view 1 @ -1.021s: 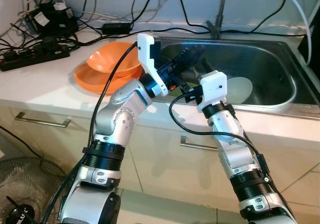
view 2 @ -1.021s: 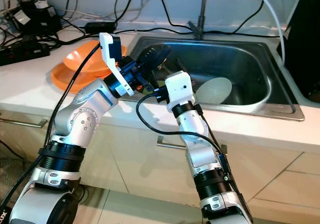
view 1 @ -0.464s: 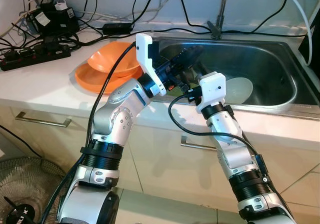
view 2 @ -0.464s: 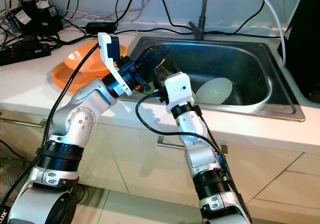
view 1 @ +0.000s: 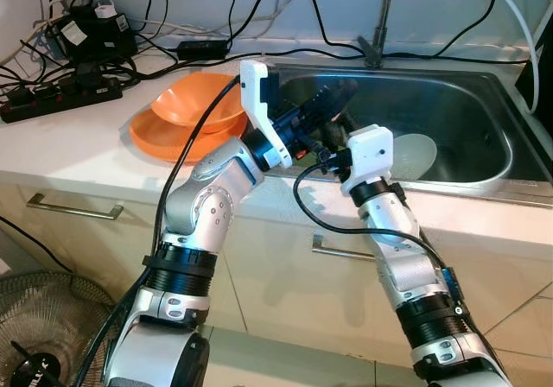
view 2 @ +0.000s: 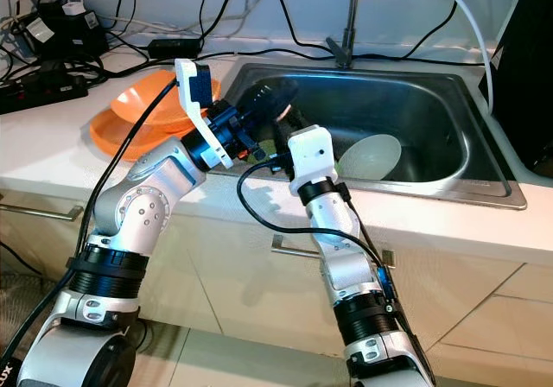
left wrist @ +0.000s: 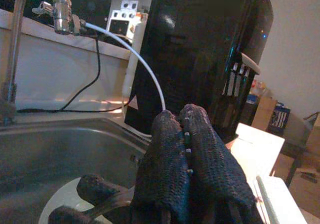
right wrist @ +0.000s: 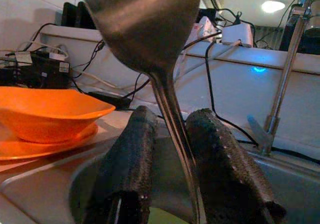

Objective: Kitchen organization

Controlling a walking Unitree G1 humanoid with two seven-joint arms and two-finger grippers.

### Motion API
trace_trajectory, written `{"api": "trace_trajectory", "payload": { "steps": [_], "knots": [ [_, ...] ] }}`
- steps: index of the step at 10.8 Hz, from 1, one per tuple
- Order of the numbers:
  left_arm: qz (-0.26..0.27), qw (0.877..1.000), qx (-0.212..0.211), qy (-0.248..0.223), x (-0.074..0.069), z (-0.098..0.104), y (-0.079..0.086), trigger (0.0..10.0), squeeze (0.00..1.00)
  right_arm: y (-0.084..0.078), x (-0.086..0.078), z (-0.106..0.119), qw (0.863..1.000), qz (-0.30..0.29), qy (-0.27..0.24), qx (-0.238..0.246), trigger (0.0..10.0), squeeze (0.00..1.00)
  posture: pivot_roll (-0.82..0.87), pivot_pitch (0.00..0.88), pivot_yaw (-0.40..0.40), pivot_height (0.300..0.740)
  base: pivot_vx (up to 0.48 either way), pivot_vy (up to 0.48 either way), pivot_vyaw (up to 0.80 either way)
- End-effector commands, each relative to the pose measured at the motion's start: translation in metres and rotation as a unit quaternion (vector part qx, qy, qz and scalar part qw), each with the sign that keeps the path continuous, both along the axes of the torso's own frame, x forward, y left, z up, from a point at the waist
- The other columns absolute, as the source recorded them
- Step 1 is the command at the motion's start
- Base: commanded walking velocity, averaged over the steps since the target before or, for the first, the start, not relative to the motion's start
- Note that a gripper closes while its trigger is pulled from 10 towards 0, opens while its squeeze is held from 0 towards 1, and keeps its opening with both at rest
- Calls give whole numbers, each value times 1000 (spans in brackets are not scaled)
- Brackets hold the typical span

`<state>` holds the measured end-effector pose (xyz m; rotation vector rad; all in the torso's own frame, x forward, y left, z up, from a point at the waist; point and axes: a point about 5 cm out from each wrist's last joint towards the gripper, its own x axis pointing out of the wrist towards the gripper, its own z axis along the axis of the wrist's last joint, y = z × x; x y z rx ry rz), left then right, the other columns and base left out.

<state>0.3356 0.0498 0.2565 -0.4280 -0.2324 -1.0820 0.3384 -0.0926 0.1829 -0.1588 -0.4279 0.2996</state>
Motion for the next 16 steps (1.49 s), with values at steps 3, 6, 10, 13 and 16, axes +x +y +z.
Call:
{"api": "trace_trajectory", "payload": {
  "steps": [3, 6, 10, 13, 16],
  "knots": [
    [-5, 1000, -5, -10, -2, 5, 2, 10000, 0, 1, 2, 4, 1000, 1, -7, 11, 0, 0, 129, 0, 86, 740, 0, 0, 0],
    [3, 1000, -5, -19, -1, 7, 4, 10000, 0, 0, 3, 5, 1000, 0, -9, 11, 0, 0, 132, 0, 83, 740, 0, 0, 0],
    [14, 1000, -3, -24, 0, 6, 6, 10000, 1000, -1, 4, 5, 1000, -3, -9, 10, 0, 0, 133, 0, 81, 740, 0, 0, 0],
    [4, 1000, -2, -22, -2, 3, 5, 10000, 1000, -1, 5, 2, 1000, -6, -4, 9, 0, 0, 133, 0, 82, 740, 0, 0, 0],
    [8, 1000, 2, -19, -3, 0, 6, 10000, 1000, -3, 7, 3, 1000, -11, -3, 9, 0, 0, 134, 0, 78, 740, 0, 0, 0]
  ]
}}
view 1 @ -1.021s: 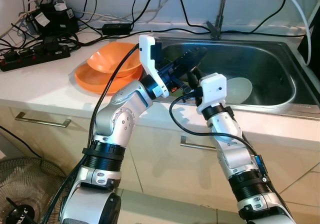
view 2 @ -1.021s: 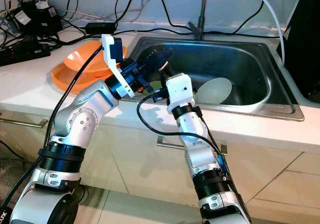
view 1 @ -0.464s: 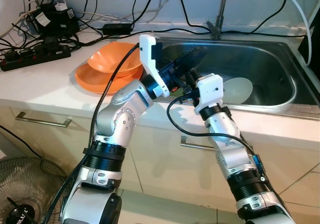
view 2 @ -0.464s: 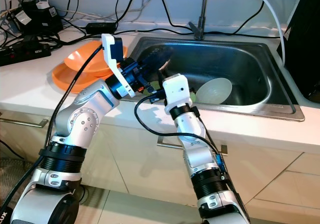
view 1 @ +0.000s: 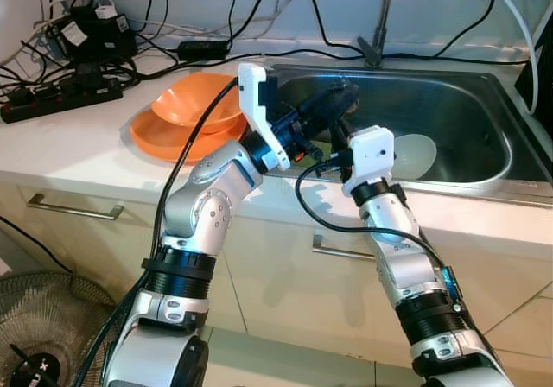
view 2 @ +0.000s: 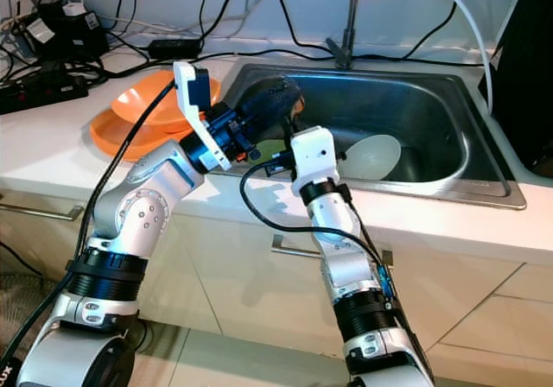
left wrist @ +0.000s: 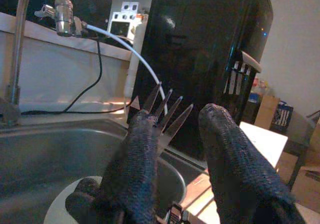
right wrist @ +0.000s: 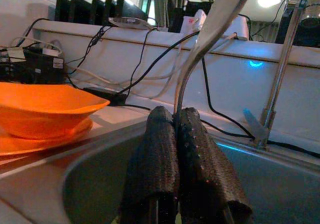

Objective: Kitchen organization

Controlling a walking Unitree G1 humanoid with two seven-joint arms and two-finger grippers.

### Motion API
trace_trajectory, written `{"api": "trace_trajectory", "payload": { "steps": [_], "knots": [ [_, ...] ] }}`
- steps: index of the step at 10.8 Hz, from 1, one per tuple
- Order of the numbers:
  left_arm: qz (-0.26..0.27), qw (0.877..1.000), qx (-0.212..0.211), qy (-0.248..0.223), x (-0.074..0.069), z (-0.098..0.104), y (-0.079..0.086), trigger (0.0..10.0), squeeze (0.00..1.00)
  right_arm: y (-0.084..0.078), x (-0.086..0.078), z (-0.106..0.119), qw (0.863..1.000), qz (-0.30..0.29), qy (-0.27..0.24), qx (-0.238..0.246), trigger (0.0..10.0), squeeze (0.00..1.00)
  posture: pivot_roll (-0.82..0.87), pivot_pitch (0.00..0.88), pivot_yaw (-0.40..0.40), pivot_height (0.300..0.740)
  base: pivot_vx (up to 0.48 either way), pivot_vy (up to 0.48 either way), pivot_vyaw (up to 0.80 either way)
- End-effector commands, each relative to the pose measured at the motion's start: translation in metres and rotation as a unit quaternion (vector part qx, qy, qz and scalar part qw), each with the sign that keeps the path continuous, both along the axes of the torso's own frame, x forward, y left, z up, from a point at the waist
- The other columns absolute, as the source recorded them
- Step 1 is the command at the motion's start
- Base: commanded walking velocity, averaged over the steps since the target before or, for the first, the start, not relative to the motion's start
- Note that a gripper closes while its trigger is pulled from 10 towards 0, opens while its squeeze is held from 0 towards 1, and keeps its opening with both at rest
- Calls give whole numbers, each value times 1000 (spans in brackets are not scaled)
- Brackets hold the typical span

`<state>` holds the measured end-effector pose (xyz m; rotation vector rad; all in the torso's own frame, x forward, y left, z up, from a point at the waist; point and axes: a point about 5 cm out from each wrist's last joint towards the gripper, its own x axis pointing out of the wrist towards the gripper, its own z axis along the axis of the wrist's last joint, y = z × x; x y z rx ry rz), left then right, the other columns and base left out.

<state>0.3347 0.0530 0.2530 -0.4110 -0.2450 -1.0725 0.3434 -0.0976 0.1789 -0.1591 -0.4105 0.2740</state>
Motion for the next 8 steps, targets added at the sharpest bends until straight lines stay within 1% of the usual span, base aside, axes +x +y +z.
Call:
{"api": "trace_trajectory", "payload": {
  "steps": [1, 5, 7, 8],
  "knots": [
    [6, 1000, 0, -13, -2, 3, 5, 10000, 0, 1, 4, 9, 1000, -1, -12, 8, 0, 0, 133, 0, 77, 740, 0, 0, 0],
    [22, 1000, -9, -11, -3, 2, 18, 10000, 0, -1, 11, 11, 1000, -12, -8, 1, 0, 0, 146, 0, 66, 740, 0, 0, 0],
    [50, 998, -32, -11, -1, 7, 30, 10000, 0, -5, 14, 10, 1000, -20, -2, -6, 0, 0, 145, 0, 63, 740, 0, 0, 0],
    [65, 997, -30, -8, 0, 4, 36, 10000, 0, -8, 18, 6, 999, -31, 11, -22, 7725, 0, 149, 0, 61, 740, 0, 0, 0]
  ]
}}
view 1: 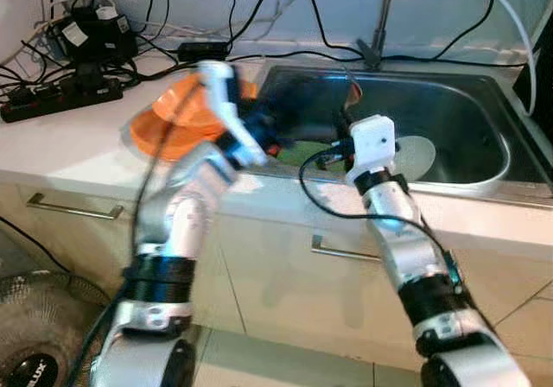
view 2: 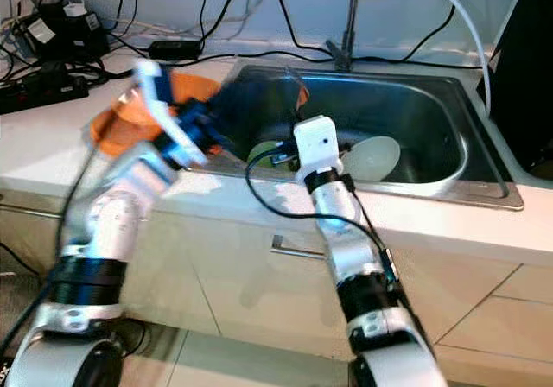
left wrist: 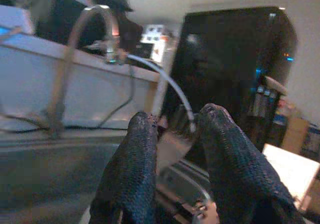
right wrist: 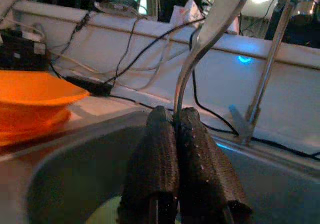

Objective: Kitchen organization

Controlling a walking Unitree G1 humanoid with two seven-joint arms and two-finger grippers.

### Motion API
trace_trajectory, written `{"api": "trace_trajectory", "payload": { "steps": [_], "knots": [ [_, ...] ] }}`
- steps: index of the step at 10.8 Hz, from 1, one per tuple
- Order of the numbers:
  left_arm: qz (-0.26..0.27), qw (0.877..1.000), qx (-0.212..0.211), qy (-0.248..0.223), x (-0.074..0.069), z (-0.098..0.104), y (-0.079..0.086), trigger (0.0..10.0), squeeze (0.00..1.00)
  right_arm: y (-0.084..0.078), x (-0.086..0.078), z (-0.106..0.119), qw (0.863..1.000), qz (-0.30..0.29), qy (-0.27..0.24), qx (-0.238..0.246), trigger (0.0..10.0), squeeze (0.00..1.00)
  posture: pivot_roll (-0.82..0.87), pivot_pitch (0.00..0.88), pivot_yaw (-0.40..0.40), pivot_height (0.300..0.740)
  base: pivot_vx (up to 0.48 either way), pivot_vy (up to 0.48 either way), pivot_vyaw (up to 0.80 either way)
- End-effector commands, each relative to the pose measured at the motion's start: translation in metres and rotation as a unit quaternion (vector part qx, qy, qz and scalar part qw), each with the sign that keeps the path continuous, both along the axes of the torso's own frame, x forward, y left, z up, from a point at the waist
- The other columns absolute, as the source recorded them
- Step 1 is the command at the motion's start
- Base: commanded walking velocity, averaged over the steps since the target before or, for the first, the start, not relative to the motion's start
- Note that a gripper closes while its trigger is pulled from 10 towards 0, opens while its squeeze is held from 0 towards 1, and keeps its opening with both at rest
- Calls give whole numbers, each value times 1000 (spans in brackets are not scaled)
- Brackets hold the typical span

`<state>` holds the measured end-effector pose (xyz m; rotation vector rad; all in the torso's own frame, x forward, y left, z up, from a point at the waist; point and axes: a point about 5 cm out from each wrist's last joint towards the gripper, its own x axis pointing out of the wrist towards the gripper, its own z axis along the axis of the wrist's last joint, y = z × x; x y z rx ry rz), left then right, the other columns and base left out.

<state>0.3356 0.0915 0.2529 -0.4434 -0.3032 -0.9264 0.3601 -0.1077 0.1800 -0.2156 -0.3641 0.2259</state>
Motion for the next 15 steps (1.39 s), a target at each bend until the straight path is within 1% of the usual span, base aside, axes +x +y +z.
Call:
{"api": "trace_trajectory", "payload": {
  "steps": [1, 2, 3, 4, 5, 6, 7, 8, 10, 11, 13, 15],
  "knots": [
    [27, 999, 5, 16, 1, -10, 10, 10000, 0, -1, 5, 5, 1000, -9, 0, -3, 10000, 0, 153, 0, 56, 740, 0, 0, 0],
    [43, 999, 9, 29, 0, -17, 15, 10000, 0, -4, 8, 6, 1000, -16, 2, -3, 10000, 0, 155, 0, 54, 740, 0, 0, 0],
    [64, 996, 33, 43, -1, -28, 18, 10000, 0, -7, 12, 7, 1000, -22, 6, -6, 10000, 0, 159, 0, 52, 740, 0, 0, 0],
    [94, 987, 113, 67, -2, -51, 17, 10000, 0, -12, 19, 8, 999, -37, 18, -16, 10000, 0, 161, 0, 50, 740, 0, 0, 0],
    [87, 983, 145, 76, -8, -64, 10, 10000, 0, -14, 23, 9, 999, -41, 24, -13, 10000, 0, 163, 0, 46, 740, 0, 0, 0],
    [89, 976, 183, 78, -12, -72, 5, 10000, 0, -17, 27, 9, 998, -45, 34, -9, 10000, 0, 164, 0, 41, 740, 0, 0, 0],
    [105, 950, 282, 79, -13, -95, -2, 10000, 0, -19, 34, 0, 995, -60, 84, -1, 10000, 0, 169, 0, 35, 740, 0, 0, 0],
    [107, 939, 316, 84, -14, -106, -5, 10000, 0, -17, 35, -5, 993, -61, 103, -5, 10000, 0, 170, 0, 36, 740, 0, 0, 0],
    [96, 939, 320, 86, -23, -110, -14, 10000, 0, -10, 36, -11, 991, -56, 125, -10, 10000, 0, 181, 0, 35, 740, 0, 0, 0],
    [96, 938, 322, 85, -24, -110, -15, 10000, 0, -10, 37, -12, 990, -55, 129, -10, 10000, 0, 187, 0, 33, 740, 0, 0, 0],
    [104, 935, 327, 84, -28, -112, -15, 10000, 0, -8, 36, -23, 985, -55, 165, -14, 10000, 0, 207, 7, 23, 740, 0, 0, 0],
    [109, 935, 325, 91, -29, -112, -15, 10000, 0, -9, 36, -28, 982, -58, 182, -14, 10000, 0, 216, 17, 19, 740, 0, 0, 0]
  ]
}}
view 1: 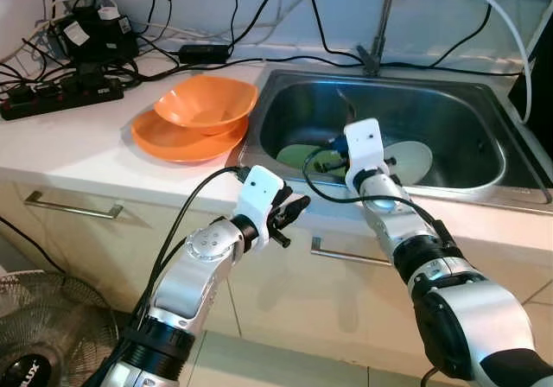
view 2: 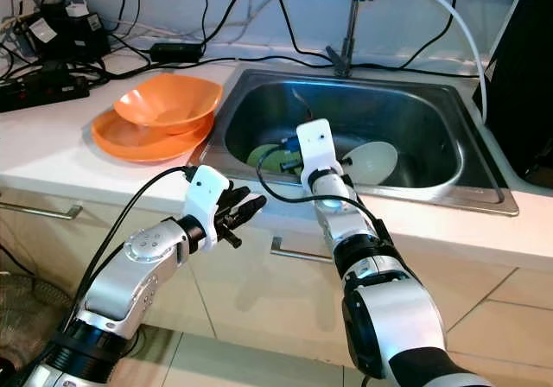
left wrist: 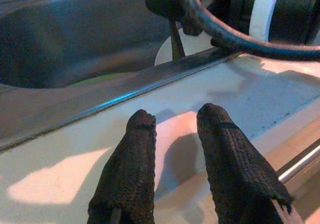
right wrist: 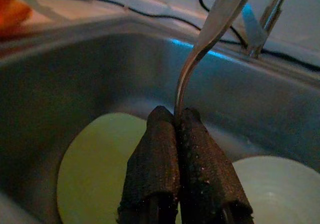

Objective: Kitchen organization

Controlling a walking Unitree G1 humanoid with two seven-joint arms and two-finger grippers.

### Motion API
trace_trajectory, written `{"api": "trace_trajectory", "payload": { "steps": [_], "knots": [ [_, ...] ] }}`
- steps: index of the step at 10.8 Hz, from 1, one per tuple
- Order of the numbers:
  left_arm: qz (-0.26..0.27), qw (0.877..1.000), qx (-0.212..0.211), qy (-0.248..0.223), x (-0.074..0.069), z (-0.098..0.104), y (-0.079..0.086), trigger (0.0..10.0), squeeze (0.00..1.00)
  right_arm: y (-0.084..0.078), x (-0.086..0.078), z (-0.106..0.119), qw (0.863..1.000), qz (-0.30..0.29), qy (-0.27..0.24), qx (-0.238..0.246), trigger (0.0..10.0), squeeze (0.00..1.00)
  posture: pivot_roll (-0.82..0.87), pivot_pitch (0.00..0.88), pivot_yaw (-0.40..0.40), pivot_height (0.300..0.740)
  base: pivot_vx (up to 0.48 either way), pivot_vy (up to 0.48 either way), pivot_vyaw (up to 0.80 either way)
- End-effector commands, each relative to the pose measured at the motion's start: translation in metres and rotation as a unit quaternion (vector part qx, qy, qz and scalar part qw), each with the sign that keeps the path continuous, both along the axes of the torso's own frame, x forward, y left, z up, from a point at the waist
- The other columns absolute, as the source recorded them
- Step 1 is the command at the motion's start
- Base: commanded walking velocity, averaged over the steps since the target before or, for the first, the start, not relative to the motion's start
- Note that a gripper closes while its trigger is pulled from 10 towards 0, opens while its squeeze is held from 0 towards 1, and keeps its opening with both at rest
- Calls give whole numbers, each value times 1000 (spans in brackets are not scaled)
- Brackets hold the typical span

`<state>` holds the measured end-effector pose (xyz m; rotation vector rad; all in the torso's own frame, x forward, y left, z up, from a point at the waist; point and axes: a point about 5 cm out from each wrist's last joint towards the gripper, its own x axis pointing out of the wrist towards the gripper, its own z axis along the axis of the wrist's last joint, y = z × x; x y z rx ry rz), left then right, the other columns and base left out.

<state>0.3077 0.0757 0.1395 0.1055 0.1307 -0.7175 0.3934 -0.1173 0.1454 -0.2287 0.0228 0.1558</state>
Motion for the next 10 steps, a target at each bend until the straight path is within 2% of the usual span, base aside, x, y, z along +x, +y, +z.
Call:
{"api": "trace_trajectory", "payload": {
  "steps": [1, 2, 3, 4, 5, 6, 7, 9, 10],
  "knots": [
    [7, 1000, 6, -1, -2, 1, 1, 10000, 0, 1, 3, 5, 1000, -1, 2, 7, 10000, 0, 223, 21, 16, 740, 0, 0, 0],
    [10, 1000, 6, 1, -3, 0, 2, 10000, 0, 3, 2, 3, 1000, 3, 6, 13, 10000, 1000, 228, 24, 12, 740, 0, 0, 0],
    [11, 1000, 6, 2, -4, 0, 4, 10000, 0, 5, 2, 3, 1000, 5, 7, 14, 10000, 1000, 231, 27, 10, 740, 0, 0, 0],
    [12, 1000, 4, 3, -4, 0, 4, 10000, 0, 6, 2, 2, 1000, 6, 7, 11, 10000, 412, 235, 32, 7, 740, 0, 0, 0],
    [13, 1000, 4, 4, -4, 0, 4, 10000, 0, 7, 2, 3, 1000, 6, 7, 11, 10000, 0, 235, 33, 7, 740, 0, 0, 0],
    [13, 1000, 4, 4, -4, 0, 4, 10000, 0, 7, 2, 4, 1000, 7, 5, 15, 10000, 0, 235, 33, 7, 740, 0, 0, 0],
    [13, 1000, 3, 5, -4, 1, 3, 10000, 0, 7, 3, 6, 1000, 6, 0, 23, 10000, 1000, 231, 34, 7, 740, 0, 0, 0],
    [14, 1000, 3, 5, -3, 1, 3, 10000, 0, 5, 3, 8, 1000, 2, -4, 23, 10000, 1000, 229, 35, 6, 740, 0, 0, 0],
    [18, 1000, 3, -1, -2, 2, 3, 10000, 0, 5, 4, 11, 1000, 3, -12, 22, 10000, 0, 229, 35, 5, 740, 0, 0, 0]
  ]
}}
